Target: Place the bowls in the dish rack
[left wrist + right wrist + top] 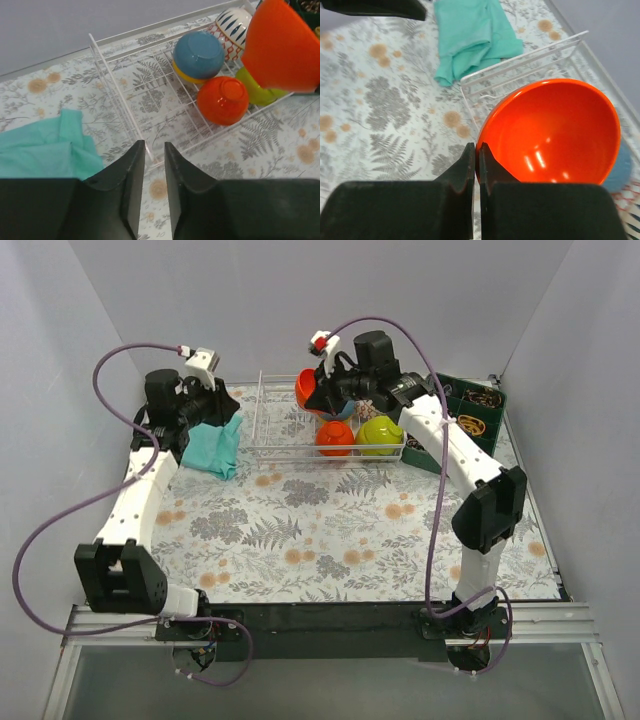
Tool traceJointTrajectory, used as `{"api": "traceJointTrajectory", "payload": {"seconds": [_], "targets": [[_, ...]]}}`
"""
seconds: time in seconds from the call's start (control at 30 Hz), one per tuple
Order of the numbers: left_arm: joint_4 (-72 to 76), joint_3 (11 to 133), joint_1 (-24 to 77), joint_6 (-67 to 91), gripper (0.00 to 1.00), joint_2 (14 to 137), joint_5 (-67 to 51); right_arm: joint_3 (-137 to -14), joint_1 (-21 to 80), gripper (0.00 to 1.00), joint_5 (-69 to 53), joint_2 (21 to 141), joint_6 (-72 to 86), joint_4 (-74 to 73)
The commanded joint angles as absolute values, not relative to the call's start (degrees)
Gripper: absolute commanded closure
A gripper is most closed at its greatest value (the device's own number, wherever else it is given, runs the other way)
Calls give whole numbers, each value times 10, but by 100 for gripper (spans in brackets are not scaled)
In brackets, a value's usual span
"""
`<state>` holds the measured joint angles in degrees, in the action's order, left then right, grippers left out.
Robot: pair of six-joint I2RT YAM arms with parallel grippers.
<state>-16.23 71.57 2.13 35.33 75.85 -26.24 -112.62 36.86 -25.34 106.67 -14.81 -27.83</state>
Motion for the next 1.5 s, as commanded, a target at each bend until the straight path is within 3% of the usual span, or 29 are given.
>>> {"api": "traceJointTrajectory", "payload": {"seconds": [0.0,0.03,0.2,0.27,0.5,0.77,1.03,1.47], "targets": [[-161,803,22,352,95,842,-315,-1126,302,99,-494,1109,65,-147],[-164,815,23,352,100,857,-334,-1110,291,99,-520,1114,144,-67],[-168,851,56,307,100,929,-359,-1032,242,99,-633,1157,356,156],[-163,850,82,295,100,940,-339,-997,226,99,-629,1162,447,266],[-158,884,125,283,100,1005,-313,-935,214,99,-588,1209,574,405],[-192,913,134,247,100,1040,-268,-1013,214,99,-577,1288,596,412],[-214,888,157,244,100,1042,-275,-955,214,99,-571,1303,605,422],[-232,875,173,236,100,1070,-264,-971,221,99,-562,1343,594,431]]}}
